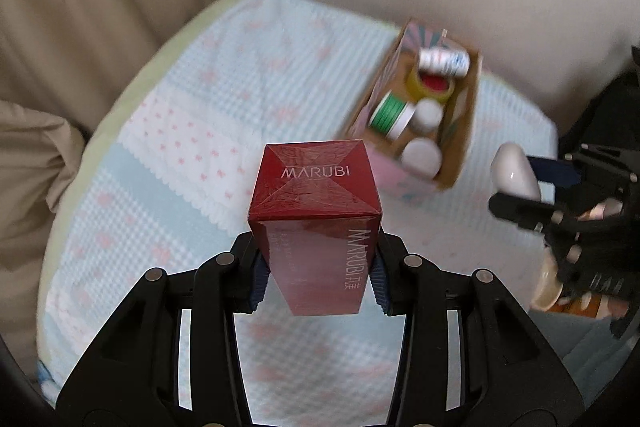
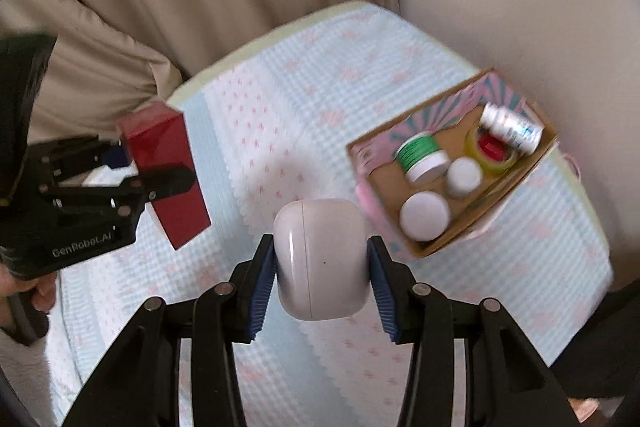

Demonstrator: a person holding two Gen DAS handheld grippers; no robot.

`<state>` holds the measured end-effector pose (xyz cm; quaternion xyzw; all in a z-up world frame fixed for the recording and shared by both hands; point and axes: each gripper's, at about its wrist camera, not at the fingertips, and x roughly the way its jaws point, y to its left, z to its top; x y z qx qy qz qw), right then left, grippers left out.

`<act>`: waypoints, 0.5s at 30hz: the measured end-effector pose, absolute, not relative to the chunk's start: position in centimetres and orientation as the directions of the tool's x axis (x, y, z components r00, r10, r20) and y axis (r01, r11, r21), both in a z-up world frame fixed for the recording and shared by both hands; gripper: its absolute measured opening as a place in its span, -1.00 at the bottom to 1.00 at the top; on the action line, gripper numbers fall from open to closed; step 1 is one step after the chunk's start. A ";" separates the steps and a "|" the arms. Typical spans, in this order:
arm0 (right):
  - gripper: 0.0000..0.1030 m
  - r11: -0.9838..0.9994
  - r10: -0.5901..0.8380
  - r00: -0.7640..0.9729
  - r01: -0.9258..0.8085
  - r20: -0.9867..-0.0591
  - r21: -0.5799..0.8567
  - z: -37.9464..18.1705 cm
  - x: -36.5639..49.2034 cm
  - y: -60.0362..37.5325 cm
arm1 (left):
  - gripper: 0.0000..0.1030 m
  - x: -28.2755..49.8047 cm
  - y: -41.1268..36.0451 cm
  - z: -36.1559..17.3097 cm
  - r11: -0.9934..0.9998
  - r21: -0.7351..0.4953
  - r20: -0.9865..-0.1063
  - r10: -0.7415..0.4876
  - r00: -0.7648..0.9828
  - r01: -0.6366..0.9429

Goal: Organize rigid objects
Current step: 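Carry the red box with the left tool while the right tool carries the eraser to the box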

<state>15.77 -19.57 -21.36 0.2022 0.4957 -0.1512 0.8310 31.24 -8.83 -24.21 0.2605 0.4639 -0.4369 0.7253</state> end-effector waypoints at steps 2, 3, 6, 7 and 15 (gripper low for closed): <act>-0.19 0.881 -0.048 0.467 0.436 -0.883 0.183 -19.7 15.2 -21.6 | -0.27 30.5 -9.6 -22.9 0.501 -0.045 -0.888 -0.416 0.195 0.864; -0.19 0.884 -0.047 0.471 0.431 -0.881 0.184 -18.8 14.8 -22.9 | -0.27 30.2 -10.2 -22.4 0.514 -0.054 -0.883 -0.425 0.199 0.856; -0.19 0.889 -0.035 0.478 0.416 -0.878 0.191 -17.0 13.9 -26.8 | -0.27 29.3 -12.3 -21.3 0.561 -0.077 -0.875 -0.434 0.214 0.824; -0.19 0.894 -0.035 0.478 0.407 -0.878 0.186 -16.5 13.6 -28.1 | -0.27 29.1 -12.8 -21.1 0.577 -0.086 -0.874 -0.436 0.217 0.812; -0.19 0.952 -0.031 0.454 0.285 -0.890 0.112 -15.4 14.5 -39.6 | -0.27 26.9 -20.8 -21.9 0.679 -0.162 -0.888 -0.416 0.195 0.716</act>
